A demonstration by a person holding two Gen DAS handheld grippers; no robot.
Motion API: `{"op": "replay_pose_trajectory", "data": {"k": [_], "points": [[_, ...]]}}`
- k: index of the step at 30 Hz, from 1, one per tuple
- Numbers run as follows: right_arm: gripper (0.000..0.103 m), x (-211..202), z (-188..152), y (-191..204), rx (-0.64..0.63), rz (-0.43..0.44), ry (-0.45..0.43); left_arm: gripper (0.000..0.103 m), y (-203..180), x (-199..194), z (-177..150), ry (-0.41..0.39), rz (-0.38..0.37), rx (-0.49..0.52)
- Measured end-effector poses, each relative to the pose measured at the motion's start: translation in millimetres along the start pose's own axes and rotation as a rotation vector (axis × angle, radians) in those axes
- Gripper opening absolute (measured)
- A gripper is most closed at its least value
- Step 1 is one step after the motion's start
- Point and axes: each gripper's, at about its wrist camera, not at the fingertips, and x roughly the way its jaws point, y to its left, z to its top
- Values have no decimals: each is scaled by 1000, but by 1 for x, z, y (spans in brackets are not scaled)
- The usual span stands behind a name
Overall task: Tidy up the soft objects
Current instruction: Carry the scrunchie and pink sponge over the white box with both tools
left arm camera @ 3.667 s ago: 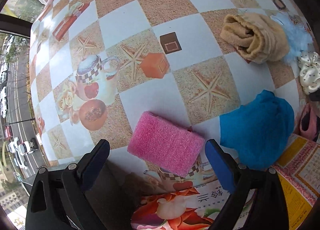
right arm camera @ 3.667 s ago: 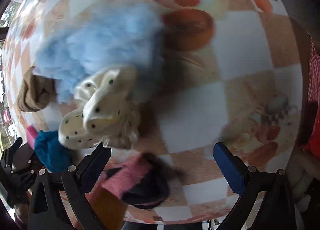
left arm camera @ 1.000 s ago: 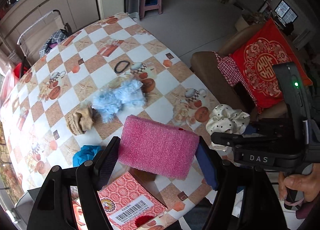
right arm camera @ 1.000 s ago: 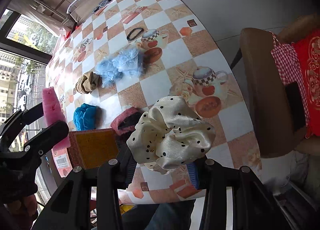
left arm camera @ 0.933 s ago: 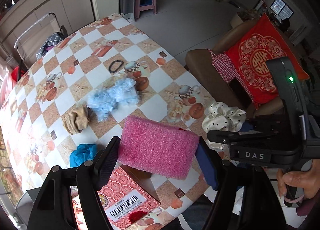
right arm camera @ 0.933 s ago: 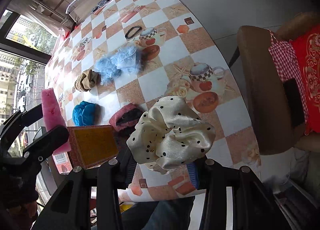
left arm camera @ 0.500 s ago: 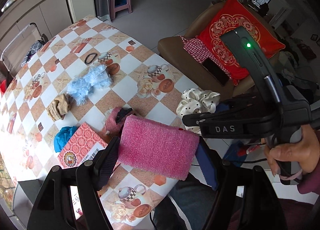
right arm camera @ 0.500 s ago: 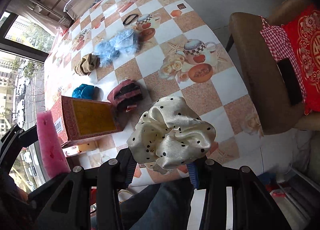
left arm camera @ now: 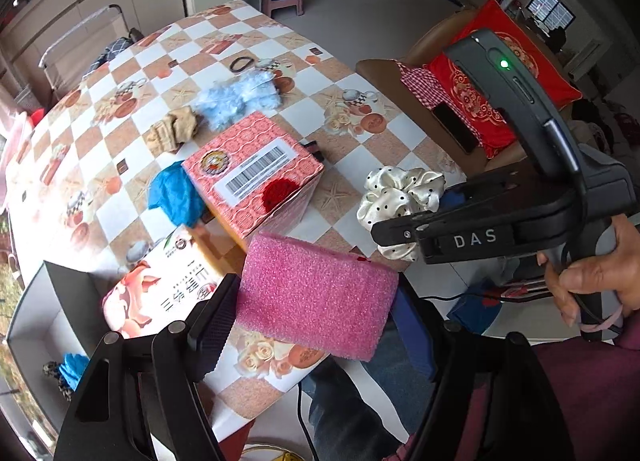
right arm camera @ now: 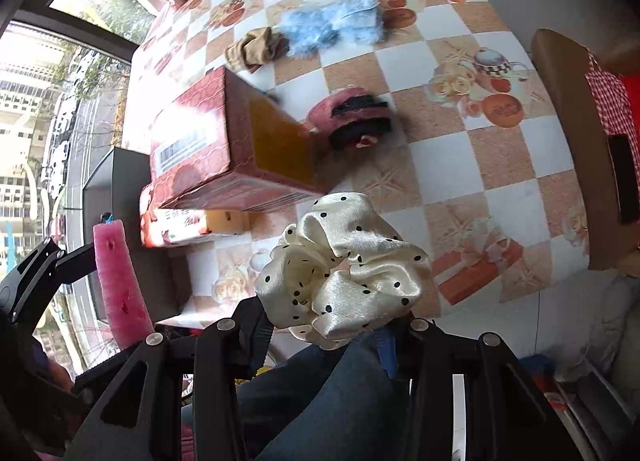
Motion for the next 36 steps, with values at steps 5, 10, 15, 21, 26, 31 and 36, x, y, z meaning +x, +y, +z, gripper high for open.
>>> {"op": "replay_pose_trajectory", "data": {"k": [5, 10, 15, 21, 26, 31, 36], "points": [[45, 9, -4, 37, -114, 8, 36, 77, 29, -14, -22, -29, 35, -115], [45, 13, -6, 77, -246, 3, 68, 77, 61, -30, -44, -71, 82, -241], [45, 19, -6, 121, -387, 8, 101, 77, 95, -48, -71, -113, 144, -386], [45, 25, -1, 179, -537, 24, 127, 77, 135, -64, -115, -140, 259, -558], [45, 34, -2, 229, -643, 59, 147, 77, 167, -75, -159, -138, 346, -711], [45, 46, -12, 279, -758, 80, 173, 77, 192, -82, -197, -126, 409, -839], [45, 60, -23, 317, -829, 103, 207, 77, 206, -83, -224, -118, 440, -928]]}}
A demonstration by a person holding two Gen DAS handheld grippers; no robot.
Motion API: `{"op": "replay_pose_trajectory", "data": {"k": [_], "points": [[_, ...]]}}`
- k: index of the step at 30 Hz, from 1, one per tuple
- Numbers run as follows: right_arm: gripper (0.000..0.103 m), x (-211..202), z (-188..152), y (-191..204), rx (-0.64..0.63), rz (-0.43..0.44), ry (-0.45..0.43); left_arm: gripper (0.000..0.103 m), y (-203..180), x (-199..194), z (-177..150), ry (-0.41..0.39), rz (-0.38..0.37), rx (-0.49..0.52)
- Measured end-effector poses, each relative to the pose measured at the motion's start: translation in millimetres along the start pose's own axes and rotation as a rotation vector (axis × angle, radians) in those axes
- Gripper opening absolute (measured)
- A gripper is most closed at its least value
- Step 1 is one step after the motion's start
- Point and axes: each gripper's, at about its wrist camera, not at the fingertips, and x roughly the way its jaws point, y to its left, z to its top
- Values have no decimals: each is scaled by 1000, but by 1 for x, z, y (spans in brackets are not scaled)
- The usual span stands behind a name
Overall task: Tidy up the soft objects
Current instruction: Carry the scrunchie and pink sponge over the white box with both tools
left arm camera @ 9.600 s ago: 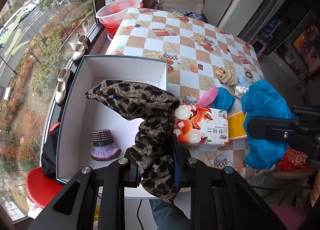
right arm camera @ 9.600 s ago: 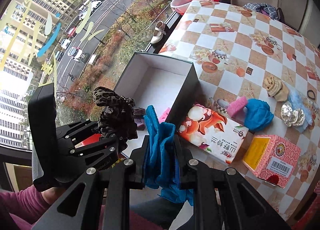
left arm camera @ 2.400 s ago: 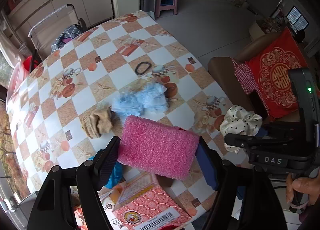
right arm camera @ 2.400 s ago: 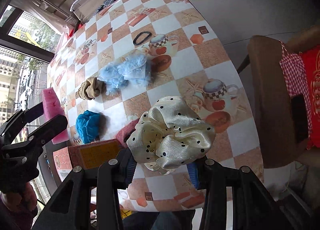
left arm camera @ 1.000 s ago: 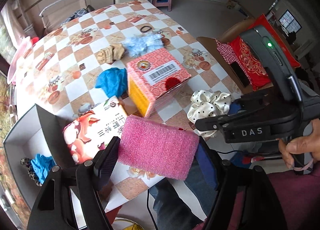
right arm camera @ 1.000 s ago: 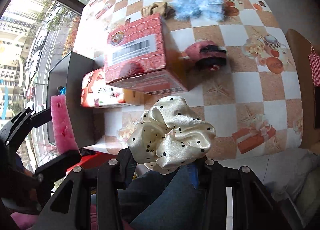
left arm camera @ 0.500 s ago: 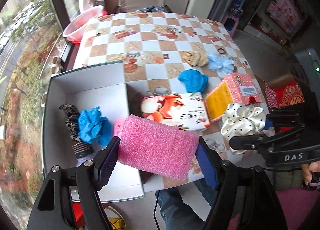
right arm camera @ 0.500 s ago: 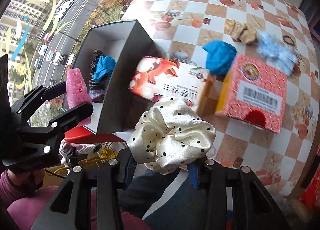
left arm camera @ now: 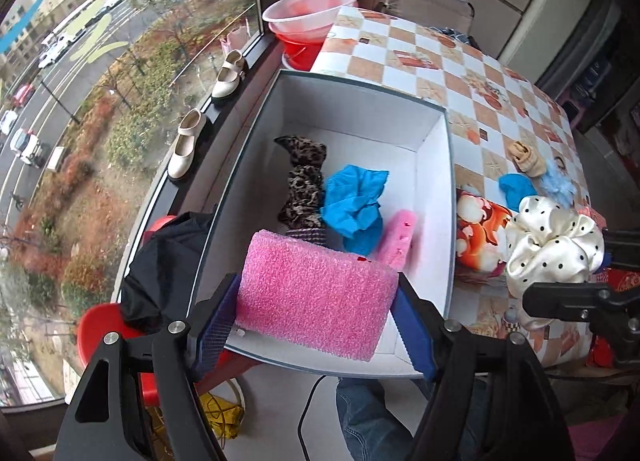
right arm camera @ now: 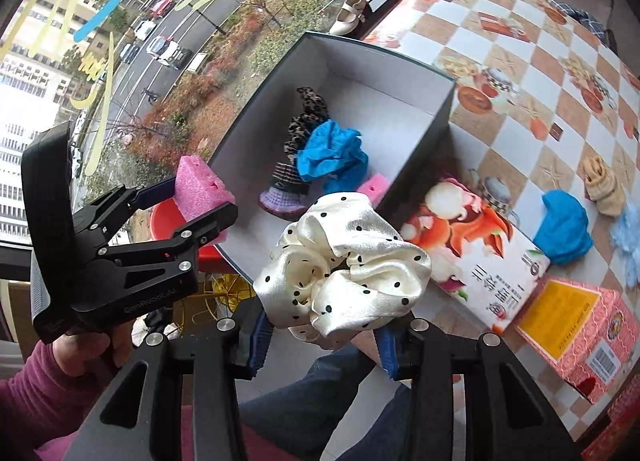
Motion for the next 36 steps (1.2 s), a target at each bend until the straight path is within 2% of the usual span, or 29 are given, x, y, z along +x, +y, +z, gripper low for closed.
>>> {"op": "replay_pose_trajectory", "data": {"k": [13, 36], "points": [[45, 34, 28, 42, -109, 1, 69, 77, 26, 15, -8, 24, 28, -104], [45, 49, 37, 46, -122, -15, 101, 77, 27, 31, -8, 52, 40, -85]]}}
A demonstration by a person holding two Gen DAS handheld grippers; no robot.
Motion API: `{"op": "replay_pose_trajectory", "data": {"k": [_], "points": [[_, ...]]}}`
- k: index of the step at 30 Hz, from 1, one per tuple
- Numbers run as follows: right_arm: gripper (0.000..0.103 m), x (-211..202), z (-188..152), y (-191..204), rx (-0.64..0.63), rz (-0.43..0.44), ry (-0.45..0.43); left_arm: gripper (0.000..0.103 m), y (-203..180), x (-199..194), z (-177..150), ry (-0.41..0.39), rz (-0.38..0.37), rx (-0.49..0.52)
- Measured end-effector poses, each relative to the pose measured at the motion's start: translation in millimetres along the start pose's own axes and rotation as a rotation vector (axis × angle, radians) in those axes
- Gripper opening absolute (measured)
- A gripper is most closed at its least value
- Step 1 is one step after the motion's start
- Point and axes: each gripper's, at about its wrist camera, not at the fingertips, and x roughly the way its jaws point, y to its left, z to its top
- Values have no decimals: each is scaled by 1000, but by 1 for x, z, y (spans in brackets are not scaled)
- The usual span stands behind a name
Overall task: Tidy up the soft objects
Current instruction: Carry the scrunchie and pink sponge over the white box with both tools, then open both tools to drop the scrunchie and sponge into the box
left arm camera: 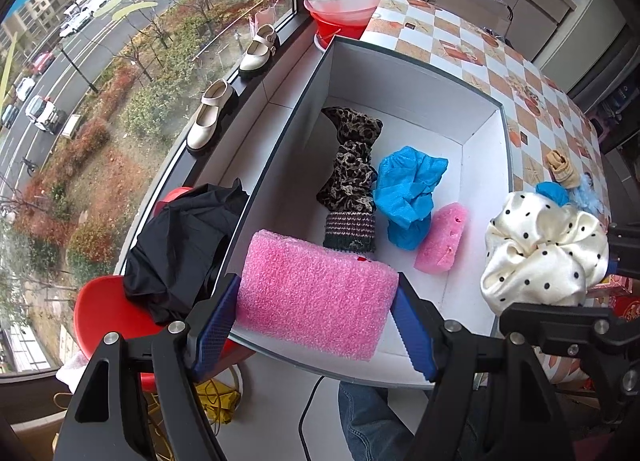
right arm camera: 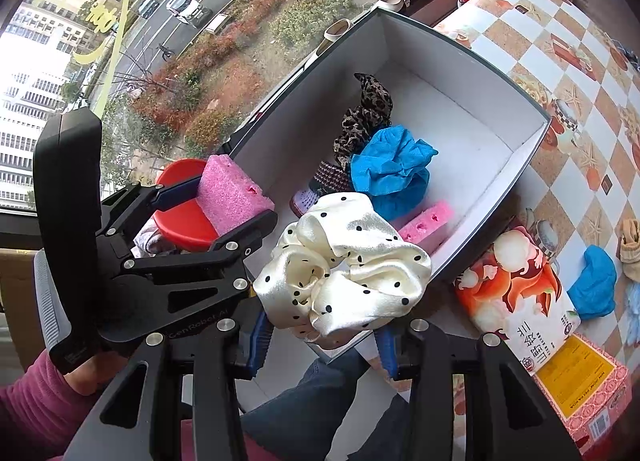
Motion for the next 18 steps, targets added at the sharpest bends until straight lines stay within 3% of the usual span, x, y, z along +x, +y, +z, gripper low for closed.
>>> {"op": "replay_pose_trajectory", "data": {"k": [12, 15, 18], "points": [[46, 0, 3, 0, 3, 7, -1, 80, -4, 2, 1, -2, 28, 25], [54, -1, 8, -2, 7, -4, -5, 81, -1, 5, 3, 15, 35, 1], [80, -3, 11, -9, 31, -41, -8, 82, 8, 9, 5, 41, 19, -39]]}}
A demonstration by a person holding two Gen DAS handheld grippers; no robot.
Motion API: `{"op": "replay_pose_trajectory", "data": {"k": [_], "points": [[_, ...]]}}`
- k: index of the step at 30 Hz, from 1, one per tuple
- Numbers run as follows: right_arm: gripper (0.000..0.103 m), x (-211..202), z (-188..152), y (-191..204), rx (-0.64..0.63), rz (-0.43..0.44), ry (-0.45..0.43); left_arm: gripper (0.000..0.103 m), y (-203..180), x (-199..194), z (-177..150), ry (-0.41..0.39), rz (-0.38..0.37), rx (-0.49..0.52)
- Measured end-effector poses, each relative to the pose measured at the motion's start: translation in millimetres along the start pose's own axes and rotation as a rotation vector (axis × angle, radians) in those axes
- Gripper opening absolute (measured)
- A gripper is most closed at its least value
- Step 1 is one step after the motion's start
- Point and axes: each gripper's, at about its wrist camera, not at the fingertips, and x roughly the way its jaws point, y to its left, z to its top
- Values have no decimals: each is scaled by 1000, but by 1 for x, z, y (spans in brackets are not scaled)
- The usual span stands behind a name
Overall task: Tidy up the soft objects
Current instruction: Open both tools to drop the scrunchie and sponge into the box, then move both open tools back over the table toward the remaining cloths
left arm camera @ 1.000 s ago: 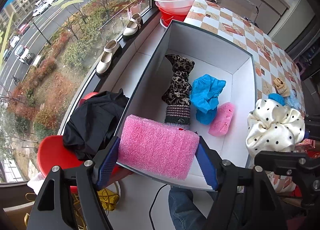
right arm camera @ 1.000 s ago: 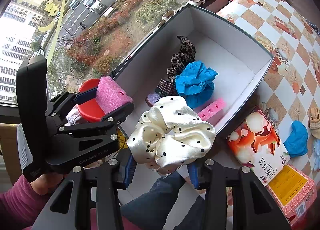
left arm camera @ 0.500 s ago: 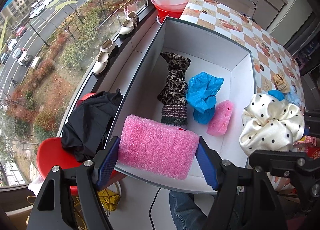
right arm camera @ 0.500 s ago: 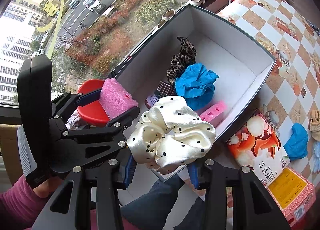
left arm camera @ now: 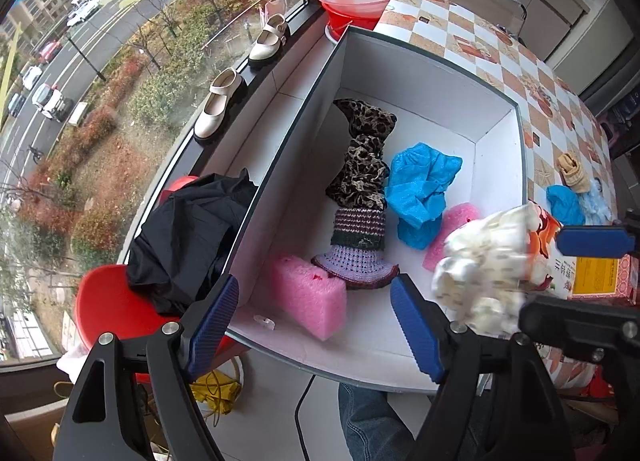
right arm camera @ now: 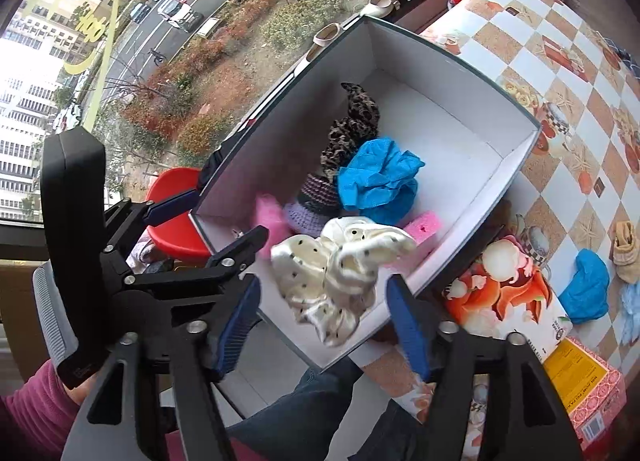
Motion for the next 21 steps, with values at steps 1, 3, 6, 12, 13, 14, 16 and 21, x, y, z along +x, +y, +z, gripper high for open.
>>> {"op": "replay_pose_trajectory", "data": {"k": [1, 3, 6, 12, 13, 14, 16, 21], "points": [[96, -1, 1, -4, 13, 1, 0, 82, 1, 2, 0, 11, 4, -3], [103, -5, 1, -12, 53, 52, -18, 84, 1, 3, -1, 20, 21, 6], [103, -8, 1, -17, 67, 43, -27, 90, -3, 3, -2, 23, 37, 17], [103, -11, -2, -21, 72, 32, -27, 103, -8, -2, -1, 4, 27, 18], [103, -12, -3, -22, 74, 32, -29, 103, -10, -3, 0, 3, 30, 21], [103, -13, -4, -22, 75, 31, -31, 103, -11, -4, 2, 5, 31, 26], [103, -16, -5, -25, 81, 32, -37, 103, -12, -5, 3, 11, 22, 26], [103, -28, -10, -34, 108, 39, -60, 103, -18, -10, 9, 26, -26, 32]]}}
